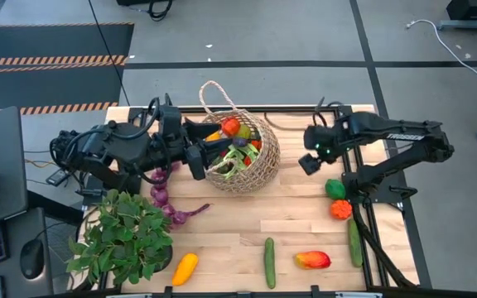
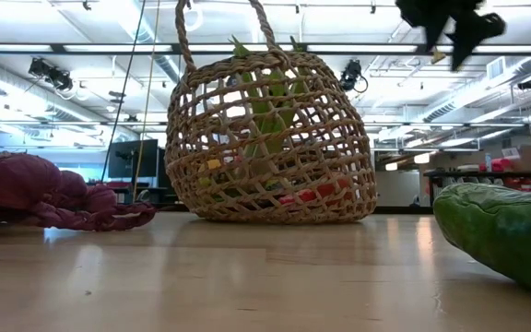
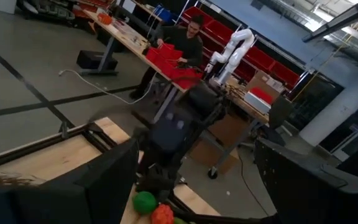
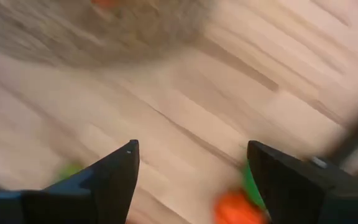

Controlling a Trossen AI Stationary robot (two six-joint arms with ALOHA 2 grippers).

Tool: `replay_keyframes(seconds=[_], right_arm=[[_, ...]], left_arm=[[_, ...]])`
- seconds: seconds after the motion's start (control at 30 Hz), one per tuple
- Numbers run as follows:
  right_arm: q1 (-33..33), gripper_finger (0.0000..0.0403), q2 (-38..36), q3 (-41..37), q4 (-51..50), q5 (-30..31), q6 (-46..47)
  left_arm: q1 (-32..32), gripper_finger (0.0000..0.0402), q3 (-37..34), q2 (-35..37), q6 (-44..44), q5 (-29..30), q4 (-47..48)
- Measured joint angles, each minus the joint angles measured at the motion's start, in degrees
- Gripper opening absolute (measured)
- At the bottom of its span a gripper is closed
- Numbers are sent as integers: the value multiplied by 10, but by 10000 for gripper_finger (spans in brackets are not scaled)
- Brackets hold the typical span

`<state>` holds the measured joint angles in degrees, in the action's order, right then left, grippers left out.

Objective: Build produce basket
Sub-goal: Put the lime into the brown basket

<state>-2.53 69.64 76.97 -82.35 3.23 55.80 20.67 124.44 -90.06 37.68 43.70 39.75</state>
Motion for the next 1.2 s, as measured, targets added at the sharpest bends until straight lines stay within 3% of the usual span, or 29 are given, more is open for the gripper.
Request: replay_keyframes(seconds=[0.27,0.63,0.9,1.2], right_arm=[[13,324,6,-130,-10,-41,-34],[-30,382,6,-297,26,-67,-54],[-47,387,23,-299,35,-69,-79],[-38,376,44,-299,29,-123,-94]], left_arm=[[1,325,0,0,7,0,0],[1,325,0,0,50,0,31],[1,325,0,0,72,0,52],[2,325,0,0,87,0,47]])
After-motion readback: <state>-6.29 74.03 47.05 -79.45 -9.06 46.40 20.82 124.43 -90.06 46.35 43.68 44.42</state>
